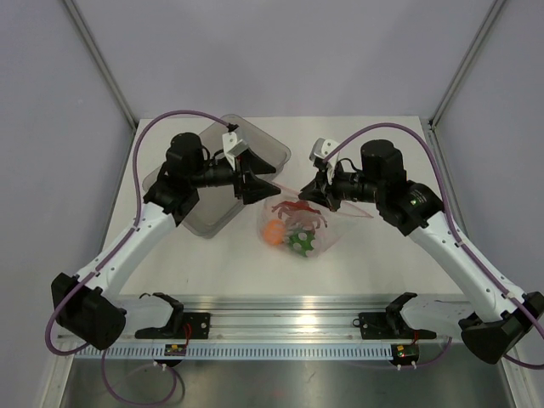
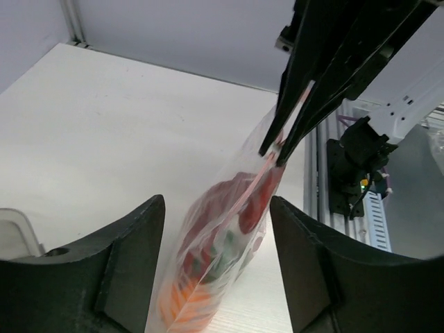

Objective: Place the food in the zip-top bag and seal the zipper
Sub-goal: Zip the zipper food storage bag at the center of the board.

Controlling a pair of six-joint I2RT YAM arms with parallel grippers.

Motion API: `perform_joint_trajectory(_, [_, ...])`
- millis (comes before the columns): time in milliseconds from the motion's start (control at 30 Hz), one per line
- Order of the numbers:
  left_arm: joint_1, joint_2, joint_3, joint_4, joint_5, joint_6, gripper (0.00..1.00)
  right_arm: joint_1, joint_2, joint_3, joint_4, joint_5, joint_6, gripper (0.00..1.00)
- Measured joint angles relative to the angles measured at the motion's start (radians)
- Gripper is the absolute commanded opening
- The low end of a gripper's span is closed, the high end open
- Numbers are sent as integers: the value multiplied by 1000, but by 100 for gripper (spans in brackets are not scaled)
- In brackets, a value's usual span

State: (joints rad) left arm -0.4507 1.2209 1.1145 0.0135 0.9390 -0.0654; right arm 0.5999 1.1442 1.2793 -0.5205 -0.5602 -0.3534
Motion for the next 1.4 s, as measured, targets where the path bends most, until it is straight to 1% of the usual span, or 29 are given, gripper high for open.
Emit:
perform_joint_trajectory(167, [-65,41,74,-85,1,70,66,0,4,2,0,-1,3,0])
perform_joint_trajectory(333, [-102,98,122,-178,6,132,61,0,11,10,0,-1,3,0])
perform_joint_trajectory(367, [-106,106,128,-194,7,142,58,0,12,11,0,-1,3,0])
perform_joint_trajectory(433, [-113,122,137,-223,10,159,49,0,13,12,0,0,3,0])
perform_joint_trajectory(500, [-114,129,142,-250,16,174,35,0,13,13,0,0,3,0])
perform_joint_trajectory(533, [-114,131,142,-261,18,179,26,0,13,13,0,0,3,0])
perform_joint_trajectory(567, [-115,132,142,-269,19,185,22,0,13,13,0,0,3,0])
perform_joint_trajectory(600, [-115,132,143,-274,20,194,20,0,13,13,0,0,3,0])
perform_joint_trajectory(633, [-115,132,145,-277,21,196,24,0,13,13,0,0,3,0])
perform_joint_trajectory(667, [-115,132,148,-282,23,201,31,0,13,13,0,0,3,0])
perform_joint_trajectory(733, [-115,132,151,-285,23,208,53,0,13,13,0,0,3,0])
perform_joint_trajectory(767, [-115,132,153,-286,24,209,55,0,13,13,0,0,3,0])
perform_joint_trajectory(933, [-116,132,156,-282,25,194,54,0,13,13,0,0,3,0])
perform_joint_trajectory(1033, [-116,132,156,-274,26,183,49,0,13,13,0,0,3,0])
perform_joint_trajectory(1167, [-116,132,156,-262,33,169,46,0,13,13,0,0,3,0])
perform_joint_trajectory(1233, [-116,132,156,-254,37,163,40,0,13,13,0,0,4,0])
perform_joint_trajectory(1267, [-116,132,156,-250,40,158,33,0,13,13,0,0,3,0])
perform_joint_trajectory(1300, [-116,132,156,-247,44,153,23,0,13,13,0,0,4,0])
perform_joint_trajectory(1333, [-116,132,156,-245,48,146,3,0,13,13,0,0,4,0])
perform_joint_trajectory(1367, [-116,133,157,-245,52,140,0,0,13,13,0,0,4,0])
perform_joint_trajectory(1400, [-116,135,159,-245,56,144,0,0,13,13,0,0,5,0])
